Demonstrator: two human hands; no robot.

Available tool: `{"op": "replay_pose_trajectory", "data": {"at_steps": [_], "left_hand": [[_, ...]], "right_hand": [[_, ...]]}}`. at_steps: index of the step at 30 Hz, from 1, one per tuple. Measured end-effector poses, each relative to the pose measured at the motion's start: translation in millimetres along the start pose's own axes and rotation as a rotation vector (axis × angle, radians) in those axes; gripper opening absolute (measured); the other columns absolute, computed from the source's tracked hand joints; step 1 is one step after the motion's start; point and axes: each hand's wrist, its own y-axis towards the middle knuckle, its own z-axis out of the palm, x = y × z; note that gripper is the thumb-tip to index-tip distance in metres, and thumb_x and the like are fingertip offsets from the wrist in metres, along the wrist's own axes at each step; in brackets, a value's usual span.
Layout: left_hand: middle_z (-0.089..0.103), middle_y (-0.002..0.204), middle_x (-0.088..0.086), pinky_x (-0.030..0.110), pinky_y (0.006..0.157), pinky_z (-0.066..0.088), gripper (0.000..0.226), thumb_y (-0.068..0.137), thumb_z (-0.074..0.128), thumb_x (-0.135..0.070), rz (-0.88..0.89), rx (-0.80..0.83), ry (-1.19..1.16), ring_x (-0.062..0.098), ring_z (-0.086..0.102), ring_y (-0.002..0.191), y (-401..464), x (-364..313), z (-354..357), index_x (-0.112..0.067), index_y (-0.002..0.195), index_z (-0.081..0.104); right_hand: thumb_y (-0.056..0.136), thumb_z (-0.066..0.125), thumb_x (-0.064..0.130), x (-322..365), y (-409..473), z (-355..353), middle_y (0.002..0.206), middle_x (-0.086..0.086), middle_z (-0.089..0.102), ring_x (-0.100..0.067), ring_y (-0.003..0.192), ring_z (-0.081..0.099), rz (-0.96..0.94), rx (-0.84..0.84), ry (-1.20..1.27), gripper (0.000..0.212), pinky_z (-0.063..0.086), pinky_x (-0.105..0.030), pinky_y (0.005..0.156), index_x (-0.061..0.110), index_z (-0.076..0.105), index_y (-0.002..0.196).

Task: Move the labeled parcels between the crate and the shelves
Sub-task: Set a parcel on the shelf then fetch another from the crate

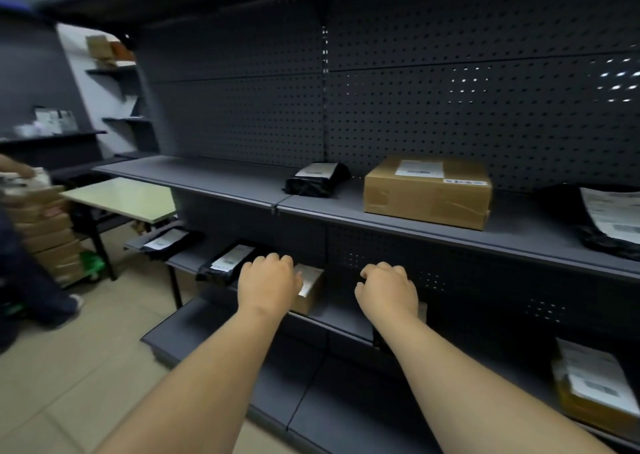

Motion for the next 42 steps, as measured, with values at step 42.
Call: {"op": "replay_pose_trajectory", "data": {"at_steps": [42], "left_hand": [[0.064, 0.095, 0.011, 0.033, 0.064, 0.045, 0.037, 0.097, 0.041, -0.039, -0.034, -0.011, -0.333, 0.029, 0.059, 0.081, 349.2, 70.5, 90.9, -0.007, 0.097, 0.060]], "right_hand": [[0.093, 0.047, 0.026, 114.5, 321.3, 30.5, 0.125, -0.005, 0.056, -0.028, 0.113, 0.051, 0.184, -0.139, 0.282, 0.035, 0.047, -0.033, 0.080, 0.018, 0.056, 0.125]]}}
